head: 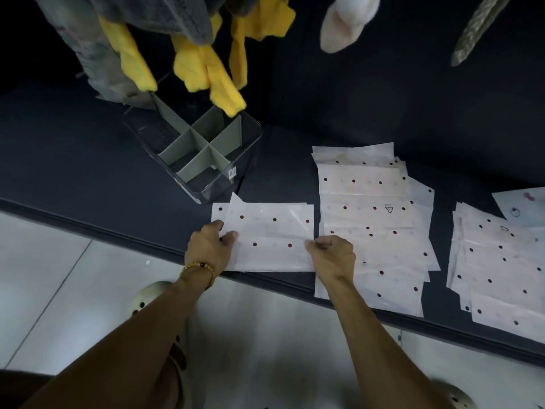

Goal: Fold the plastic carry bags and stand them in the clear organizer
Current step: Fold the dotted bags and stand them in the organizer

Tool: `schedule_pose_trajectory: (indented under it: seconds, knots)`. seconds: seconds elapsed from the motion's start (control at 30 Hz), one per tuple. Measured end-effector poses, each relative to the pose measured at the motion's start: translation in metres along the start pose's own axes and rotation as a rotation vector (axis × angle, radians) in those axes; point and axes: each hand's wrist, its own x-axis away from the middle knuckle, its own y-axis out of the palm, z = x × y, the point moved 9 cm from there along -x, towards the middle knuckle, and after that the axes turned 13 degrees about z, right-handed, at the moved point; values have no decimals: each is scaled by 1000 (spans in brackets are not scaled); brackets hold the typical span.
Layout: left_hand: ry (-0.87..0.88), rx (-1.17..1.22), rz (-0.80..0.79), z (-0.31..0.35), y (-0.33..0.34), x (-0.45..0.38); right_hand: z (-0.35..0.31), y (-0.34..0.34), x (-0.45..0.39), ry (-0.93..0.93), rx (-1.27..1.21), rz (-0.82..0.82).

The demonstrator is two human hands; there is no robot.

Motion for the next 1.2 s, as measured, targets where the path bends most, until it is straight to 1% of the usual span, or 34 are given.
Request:
schedule_pose_trajectory:
  seconds: [0.1, 0.2, 0.37, 0.43, 0.47, 0.5, 0.53, 0.57, 0.6, 0.63, 0.67, 0.7, 0.73, 0.77, 0.87, 0.9, 0.93, 1.0, 1.03, 1.07, 1.13, 1.17, 1.2]
  knots:
    - [22, -46, 41, -2, -1, 0, -2, 2, -1, -24, -12, 10]
    - [16, -132, 98, -10, -6, -1, -10, 3, -1, -89, 68, 22]
    - [35, -260, 139, -16, -12, -8, -31, 12, 5, -302, 189, 36]
    - [34, -289, 158, -13, -16, -7, -32, 12, 6, -327, 209, 44]
    - [45, -292, 192, -9, -21, -6, -33, 12, 6, -330, 218, 48]
    - [90, -293, 241, -4, -26, -3, -33, 13, 6, -331, 227, 47]
    - [184, -300, 290, 5, -29, 1, -34, 14, 6, -336, 236, 44]
    - [324, -309, 321, 17, -28, 8, -35, 15, 5, -348, 242, 42]
    - [485, -301, 315, 30, -24, 19, -35, 16, 5, -356, 248, 40]
    - [634, -270, 262, 40, -14, 31, -35, 17, 5, -358, 251, 38]
    - [742, -243, 173, 45, -3, 42, -34, 17, 5, -360, 250, 37]
    - [798, -243, 70, 45, 10, 51, -33, 16, 5, -362, 249, 35]
    - [817, -258, -14, 40, 20, 57, -33, 16, 6, -364, 249, 32]
    - [819, -272, -58, 34, 27, 60, -33, 16, 6, -370, 252, 26]
    - [816, -336, -106, 21, 36, 63, -36, 15, 9, -383, 261, 11]
    - [825, -363, -109, 19, 37, 63, -39, 12, 12, -401, 287, 30]
    - [834, -389, -103, 19, 38, 64, -45, 8, 17, -481, 364, 90]
    - [838, -423, -80, 19, 38, 63, -69, 14, 44, -775, 546, 207]
    - [837, -437, -71, 19, 38, 64, -77, 26, 61, -909, 559, 189]
    - [843, -448, -68, 19, 38, 64, -79, 46, 76, -996, 551, 74]
    - [864, -444, -76, 20, 37, 67, -65, 85, 98, -1034, 568, -207]
    - [874, -435, -82, 20, 36, 67, -55, 96, 101, -1030, 602, -294]
    - [882, -429, -83, 20, 35, 66, -48, 98, 100, -1058, 630, -304]
